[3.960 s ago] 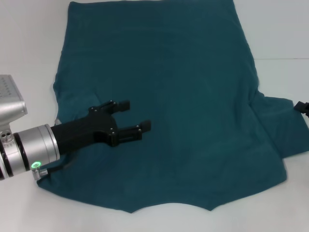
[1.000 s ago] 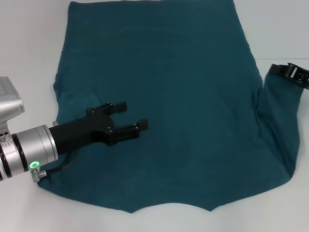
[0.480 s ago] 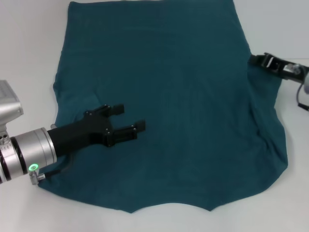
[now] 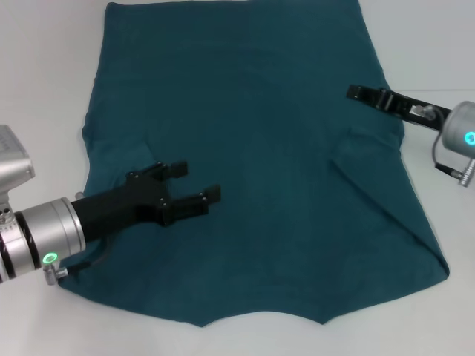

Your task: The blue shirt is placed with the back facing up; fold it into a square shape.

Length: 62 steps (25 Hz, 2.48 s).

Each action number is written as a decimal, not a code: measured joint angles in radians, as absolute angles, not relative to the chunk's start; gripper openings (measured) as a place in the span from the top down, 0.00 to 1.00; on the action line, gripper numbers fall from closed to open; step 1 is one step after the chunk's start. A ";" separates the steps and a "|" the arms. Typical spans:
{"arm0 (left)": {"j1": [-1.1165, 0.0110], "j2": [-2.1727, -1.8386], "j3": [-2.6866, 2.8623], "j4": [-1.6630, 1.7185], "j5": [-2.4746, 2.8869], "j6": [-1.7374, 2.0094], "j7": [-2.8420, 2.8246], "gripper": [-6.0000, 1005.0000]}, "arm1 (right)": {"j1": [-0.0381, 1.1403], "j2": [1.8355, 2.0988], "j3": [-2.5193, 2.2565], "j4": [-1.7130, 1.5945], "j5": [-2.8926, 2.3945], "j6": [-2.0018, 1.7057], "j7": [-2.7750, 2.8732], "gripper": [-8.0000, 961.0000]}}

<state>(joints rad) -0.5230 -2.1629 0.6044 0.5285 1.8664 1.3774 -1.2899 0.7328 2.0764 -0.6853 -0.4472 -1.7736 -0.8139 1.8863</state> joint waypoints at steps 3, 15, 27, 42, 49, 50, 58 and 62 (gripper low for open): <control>-0.520 -2.164 0.604 0.526 1.866 1.377 -1.289 0.11 | 0.708 2.052 -0.690 -0.442 -1.776 -0.826 1.901 0.51; -0.515 -2.162 0.567 0.534 1.866 1.386 -1.327 0.11 | 0.563 1.991 -0.688 -0.503 -1.757 -1.153 1.900 0.34; -0.456 -2.159 0.550 0.610 1.875 1.377 -1.471 0.12 | 0.545 2.007 -0.678 -0.504 -1.759 -1.223 1.851 0.06; -0.348 -2.148 0.405 0.715 1.980 1.319 -1.672 0.12 | 0.562 2.019 -0.691 -0.503 -1.764 -1.182 1.852 0.05; -0.339 -2.144 0.377 0.719 2.067 1.323 -1.709 0.12 | 0.567 2.017 -0.689 -0.508 -1.759 -1.181 1.856 0.05; -0.338 -2.144 0.376 0.719 2.073 1.324 -1.711 0.12 | 0.568 2.017 -0.689 -0.509 -1.759 -1.180 1.856 0.05; -0.346 -2.143 0.377 0.712 2.123 1.306 -1.722 0.12 | 0.574 2.016 -0.689 -0.504 -1.758 -1.177 1.856 0.05; -0.347 -2.144 0.381 0.709 2.124 1.278 -1.722 0.12 | 0.574 2.016 -0.689 -0.504 -1.758 -1.177 1.857 0.05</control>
